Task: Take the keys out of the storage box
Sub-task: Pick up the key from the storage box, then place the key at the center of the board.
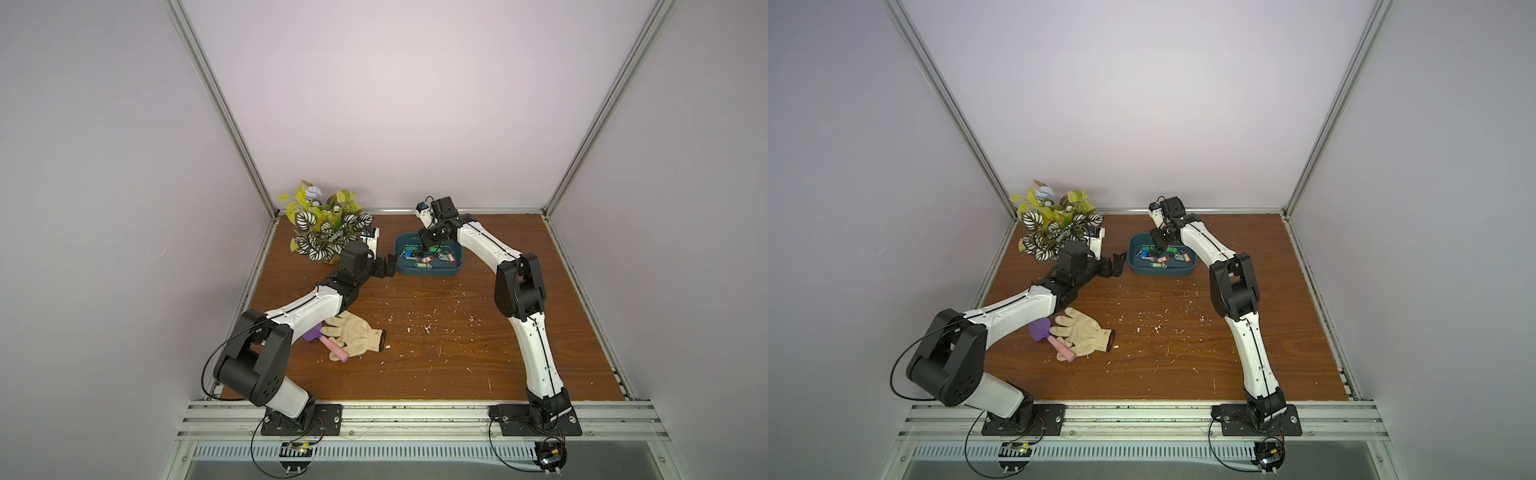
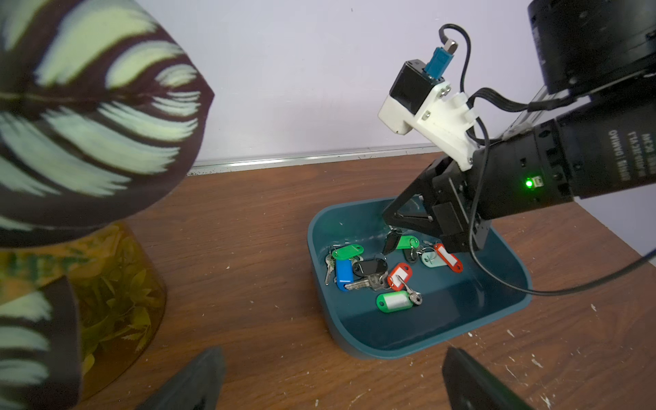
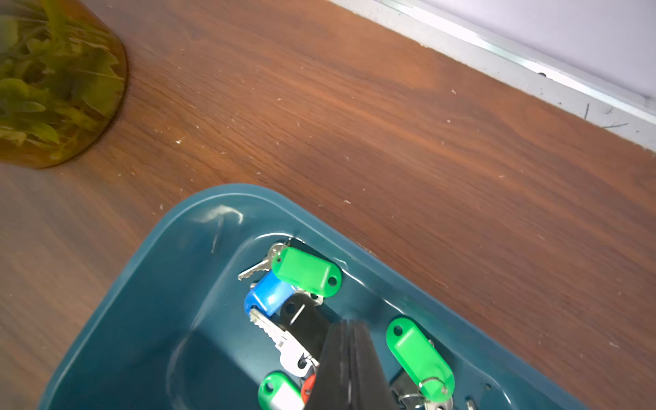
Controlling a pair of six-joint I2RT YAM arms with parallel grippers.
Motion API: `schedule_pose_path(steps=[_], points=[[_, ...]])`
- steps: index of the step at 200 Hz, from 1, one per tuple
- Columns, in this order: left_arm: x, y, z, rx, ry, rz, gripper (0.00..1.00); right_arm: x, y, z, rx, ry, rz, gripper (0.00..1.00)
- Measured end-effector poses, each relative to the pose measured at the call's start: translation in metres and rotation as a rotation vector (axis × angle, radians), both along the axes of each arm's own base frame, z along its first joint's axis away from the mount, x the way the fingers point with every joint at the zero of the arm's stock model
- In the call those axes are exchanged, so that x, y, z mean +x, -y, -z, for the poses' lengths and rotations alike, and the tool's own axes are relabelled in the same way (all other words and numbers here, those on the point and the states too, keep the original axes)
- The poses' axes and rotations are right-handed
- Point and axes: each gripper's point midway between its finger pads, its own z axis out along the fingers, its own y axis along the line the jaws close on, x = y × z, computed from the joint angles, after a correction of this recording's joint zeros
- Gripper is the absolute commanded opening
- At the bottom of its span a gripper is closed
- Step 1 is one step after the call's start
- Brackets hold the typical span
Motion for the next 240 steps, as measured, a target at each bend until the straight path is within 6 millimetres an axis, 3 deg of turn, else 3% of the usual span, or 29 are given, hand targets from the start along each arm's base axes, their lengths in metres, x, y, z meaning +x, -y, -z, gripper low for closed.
schedule_pose_path(steps=[53,102,117,143,171,192,223,240], points=[[0.0,0.001,0.0,-0.003,0.001,0.007,1.0,-0.015,0.001,-0.017,0.037,0.007,-0.015,0.0],[-0.001,0.002,0.0,0.001,0.003,0.013,1.0,-0.044,0.014,-0.082,0.107,0.101,-0.011,0.0],[-0.001,0.002,0.0,0.001,0.003,0.013,1.0,-0.061,0.022,-0.102,0.136,0.135,0.002,0.0],[0.001,0.004,-0.003,-0.003,0.007,0.018,1.0,-0.107,0.05,-0.112,0.158,0.148,0.055,0.0],[0.006,0.013,-0.009,-0.01,0.017,0.031,1.0,-0.165,0.083,-0.098,0.192,0.136,0.132,0.0],[0.007,0.025,-0.009,-0.009,0.016,0.053,1.0,-0.201,0.1,-0.067,0.213,0.09,0.183,0.0],[0.006,0.041,-0.012,0.002,0.014,0.075,1.0,-0.22,0.108,-0.005,0.181,-0.044,0.233,0.0],[0.005,0.049,-0.02,0.006,0.03,0.087,1.0,-0.22,0.107,0.015,0.171,-0.089,0.244,0.0]])
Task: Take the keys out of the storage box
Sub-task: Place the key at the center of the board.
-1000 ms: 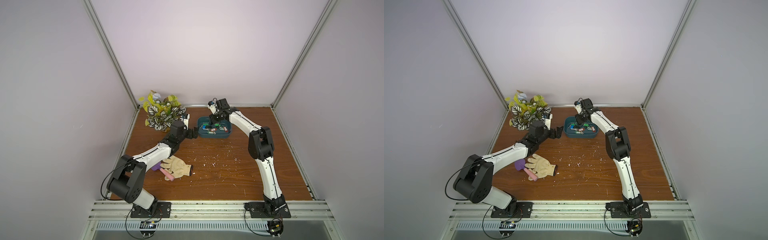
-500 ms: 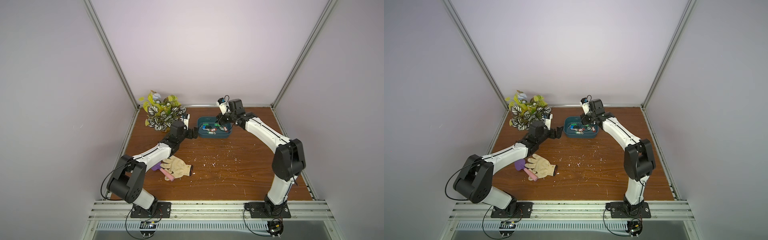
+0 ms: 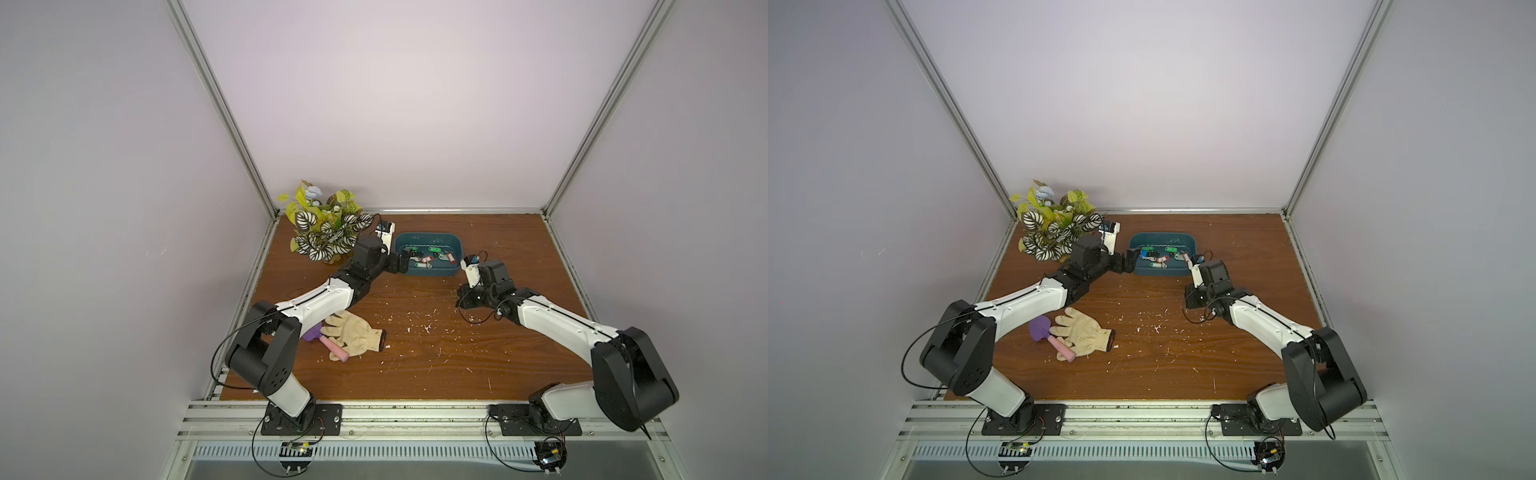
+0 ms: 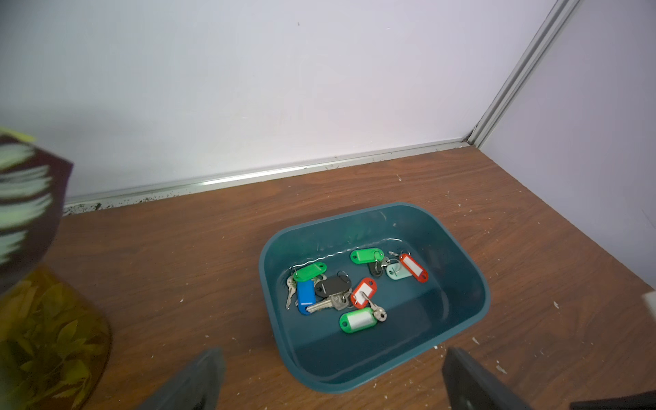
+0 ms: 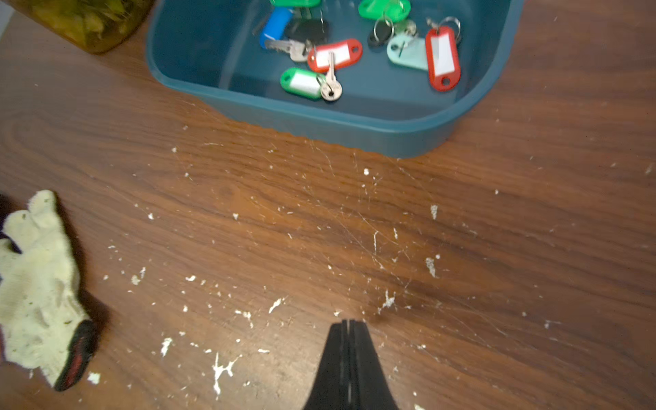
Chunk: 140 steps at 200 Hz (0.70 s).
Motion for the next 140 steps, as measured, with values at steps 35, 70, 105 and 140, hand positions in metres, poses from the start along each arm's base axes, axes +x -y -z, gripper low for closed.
schedule_pose_path(steps=[35,70,105,140], points=[[-0.003,0.014,-0.005,0.03,0.012,0.02,1.0,0.009,-0.008,0.017,0.012,-0.029,-0.002,0.04],[0.003,0.026,-0.007,0.056,0.015,0.039,1.0,0.026,-0.015,0.022,0.014,-0.032,0.002,0.06],[0.007,0.031,0.0,0.085,-0.005,0.051,1.0,0.035,-0.015,0.026,0.011,-0.038,0.012,0.08],[0.016,0.039,0.005,0.111,-0.014,0.06,1.0,0.045,-0.009,0.024,0.009,-0.031,0.03,0.16]])
